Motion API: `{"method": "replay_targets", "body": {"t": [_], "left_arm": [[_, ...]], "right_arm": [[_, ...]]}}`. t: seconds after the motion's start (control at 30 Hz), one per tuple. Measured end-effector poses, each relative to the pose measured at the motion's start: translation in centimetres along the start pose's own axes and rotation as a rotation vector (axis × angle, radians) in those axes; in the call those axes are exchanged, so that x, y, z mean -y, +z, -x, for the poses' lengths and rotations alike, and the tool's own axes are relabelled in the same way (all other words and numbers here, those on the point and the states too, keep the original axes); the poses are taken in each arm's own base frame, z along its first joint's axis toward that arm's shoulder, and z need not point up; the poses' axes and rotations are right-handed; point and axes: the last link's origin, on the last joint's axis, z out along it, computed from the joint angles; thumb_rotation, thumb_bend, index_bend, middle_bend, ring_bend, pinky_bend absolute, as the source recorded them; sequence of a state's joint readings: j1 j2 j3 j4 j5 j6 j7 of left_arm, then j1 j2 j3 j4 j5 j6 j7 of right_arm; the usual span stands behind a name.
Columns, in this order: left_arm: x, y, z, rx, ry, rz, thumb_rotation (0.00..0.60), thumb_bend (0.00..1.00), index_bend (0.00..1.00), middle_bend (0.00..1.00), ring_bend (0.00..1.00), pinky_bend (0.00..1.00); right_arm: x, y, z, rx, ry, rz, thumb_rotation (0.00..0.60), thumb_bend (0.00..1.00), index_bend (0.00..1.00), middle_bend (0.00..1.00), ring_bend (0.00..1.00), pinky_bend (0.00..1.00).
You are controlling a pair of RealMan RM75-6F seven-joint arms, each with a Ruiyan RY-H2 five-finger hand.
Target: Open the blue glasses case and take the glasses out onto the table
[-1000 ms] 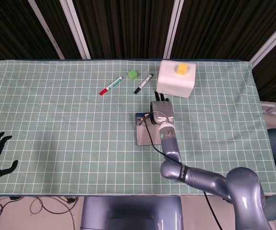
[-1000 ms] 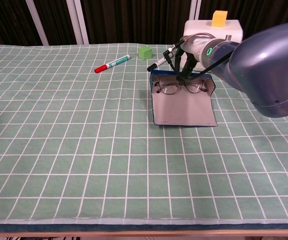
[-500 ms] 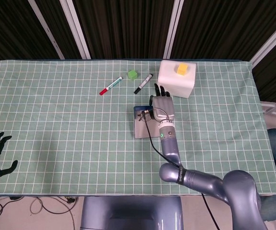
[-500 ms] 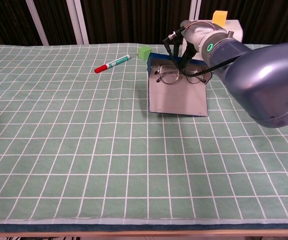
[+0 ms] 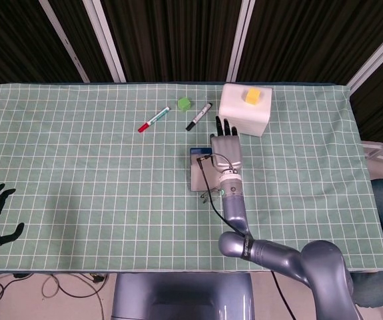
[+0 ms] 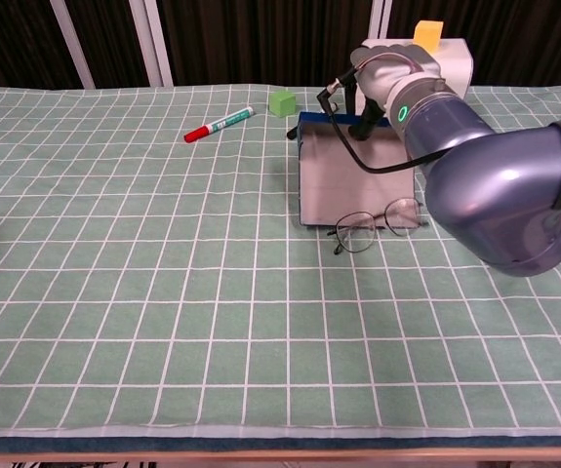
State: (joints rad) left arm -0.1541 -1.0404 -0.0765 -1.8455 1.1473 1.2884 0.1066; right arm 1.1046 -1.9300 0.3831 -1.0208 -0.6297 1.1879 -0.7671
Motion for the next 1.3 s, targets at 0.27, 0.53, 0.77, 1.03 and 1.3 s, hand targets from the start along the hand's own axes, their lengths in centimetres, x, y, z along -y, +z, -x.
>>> {"method": "replay_targets", "body": {"t": [0.27,0.53,0.77,1.03,1.3], "left_arm": [[0.0,0.0,0.0,-0.001,0.0,0.0,0.6,0.32,0.14,0.0,0.0,0.0],[0.0,0.0,0.0,-0.001,0.001,0.002,0.6,0.32,0.14,0.0,0.0,0.0],[0.0,-0.1,0.0,-0.003,0.0,0.002,0.6,0.32,0.14,0.0,0.0,0.0],[0.0,0.0,0.0,-0.003,0.001,0.0,0.6,0.32,0.14,0.0,0.0,0.0],[0.0,-0.1,0.0,-0.007,0.005,-0.002,0.6,0.32,0.14,0.0,0.0,0.0]], "right_arm": [[0.3,0.3,0.8,0.004,-0.037,0.02,0.6,0.46,0.58,0.04,0.0,0.19],[-0.9,1.4,0.4,-0.027,-0.031,0.07,0.6,0.46,0.58,0.04,0.0,0.19],[-3.2,2.4,-0.6,-0.05,-0.034,0.091,0.6,0.46,0.58,0.04,0.0,0.19],[-5.9,2.8,-2.3,-0.081,-0.034,0.098,0.6,0.46,0.58,0.04,0.0,0.19],[-9.6,2.5,-3.6,-0.085,-0.052,0.113,0.6,0.46,0.58,0.04,0.0,0.19]]}}
